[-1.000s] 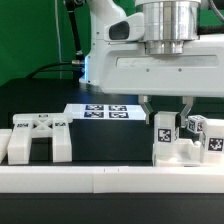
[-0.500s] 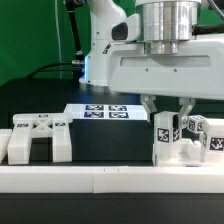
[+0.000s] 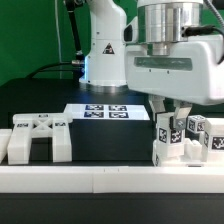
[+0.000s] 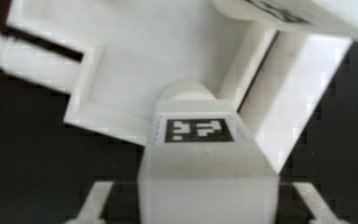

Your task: Assemble chair

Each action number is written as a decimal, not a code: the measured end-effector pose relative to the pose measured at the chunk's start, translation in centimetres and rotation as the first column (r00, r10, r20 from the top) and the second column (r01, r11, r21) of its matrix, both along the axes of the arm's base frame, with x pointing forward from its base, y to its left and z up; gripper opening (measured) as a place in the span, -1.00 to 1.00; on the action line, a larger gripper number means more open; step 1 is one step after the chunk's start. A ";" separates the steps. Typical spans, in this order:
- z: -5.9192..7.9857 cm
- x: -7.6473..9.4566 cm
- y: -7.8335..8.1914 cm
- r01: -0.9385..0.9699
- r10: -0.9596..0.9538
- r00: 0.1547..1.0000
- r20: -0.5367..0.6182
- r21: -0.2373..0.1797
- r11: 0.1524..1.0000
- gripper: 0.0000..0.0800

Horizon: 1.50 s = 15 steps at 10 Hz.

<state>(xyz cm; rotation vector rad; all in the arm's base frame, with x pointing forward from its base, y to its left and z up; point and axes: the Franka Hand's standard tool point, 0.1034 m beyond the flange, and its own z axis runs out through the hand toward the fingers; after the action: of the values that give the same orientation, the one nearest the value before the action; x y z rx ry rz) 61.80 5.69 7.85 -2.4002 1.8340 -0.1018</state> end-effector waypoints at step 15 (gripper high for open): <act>-0.1 0.1 0.2 -0.529 0.531 0.847 0.009 -0.075 0.845 0.62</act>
Offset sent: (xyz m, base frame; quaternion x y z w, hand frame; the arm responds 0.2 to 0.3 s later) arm 0.0002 -0.0030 -0.0035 -0.0037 0.0050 0.1888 0.9820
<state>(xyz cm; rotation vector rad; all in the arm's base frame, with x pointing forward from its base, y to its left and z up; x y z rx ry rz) 61.86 5.87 7.78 -2.8358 1.1011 -0.1485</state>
